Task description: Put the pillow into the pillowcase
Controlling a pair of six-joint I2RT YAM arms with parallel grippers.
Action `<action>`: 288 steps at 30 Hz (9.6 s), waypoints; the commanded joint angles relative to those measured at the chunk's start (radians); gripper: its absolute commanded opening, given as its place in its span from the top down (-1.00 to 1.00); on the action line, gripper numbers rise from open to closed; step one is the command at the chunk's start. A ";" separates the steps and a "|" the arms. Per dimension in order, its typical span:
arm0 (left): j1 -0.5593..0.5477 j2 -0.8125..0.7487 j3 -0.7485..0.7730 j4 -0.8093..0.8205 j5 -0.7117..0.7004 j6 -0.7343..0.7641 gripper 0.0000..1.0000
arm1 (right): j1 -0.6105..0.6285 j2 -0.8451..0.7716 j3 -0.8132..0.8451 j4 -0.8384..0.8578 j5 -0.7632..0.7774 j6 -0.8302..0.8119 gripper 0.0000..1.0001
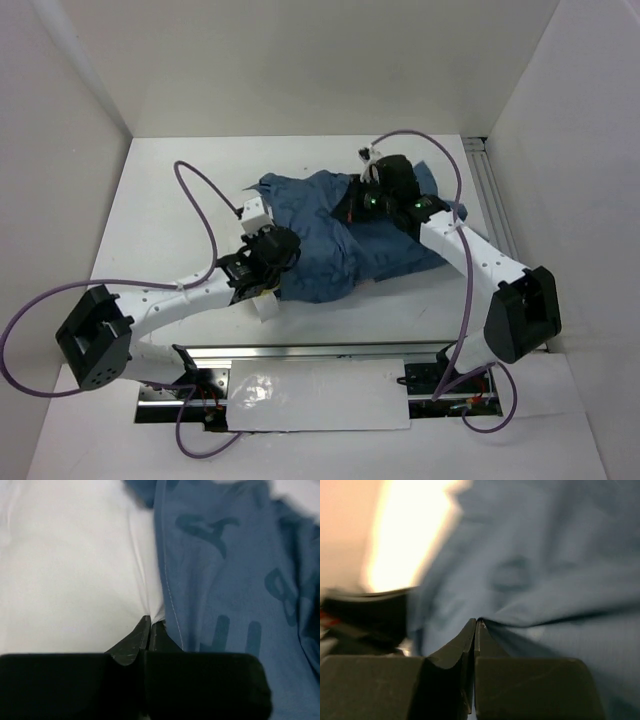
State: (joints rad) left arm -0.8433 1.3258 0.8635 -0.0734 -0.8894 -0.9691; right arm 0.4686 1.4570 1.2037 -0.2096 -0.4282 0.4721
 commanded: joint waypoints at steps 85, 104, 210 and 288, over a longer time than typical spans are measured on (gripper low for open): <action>0.368 0.280 0.004 0.756 0.912 0.288 1.00 | 0.090 0.775 0.954 -0.324 -0.029 -0.088 0.78; 0.349 -0.060 -0.130 0.049 0.820 0.283 -1.00 | 0.111 0.126 0.295 -0.303 0.454 -0.208 -0.77; 0.323 0.177 0.133 0.170 0.871 0.299 -0.33 | 0.104 0.238 0.568 -0.366 0.277 -0.291 1.00; 0.417 -0.330 -0.050 0.133 0.563 0.162 1.00 | 0.193 0.659 0.500 -0.706 1.121 -0.127 1.00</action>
State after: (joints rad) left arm -0.4549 1.1419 0.7601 -0.0338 -0.2714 -0.8364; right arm 0.7319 1.9858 1.7065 -0.6601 0.2653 0.2974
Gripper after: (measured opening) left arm 0.034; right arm 0.081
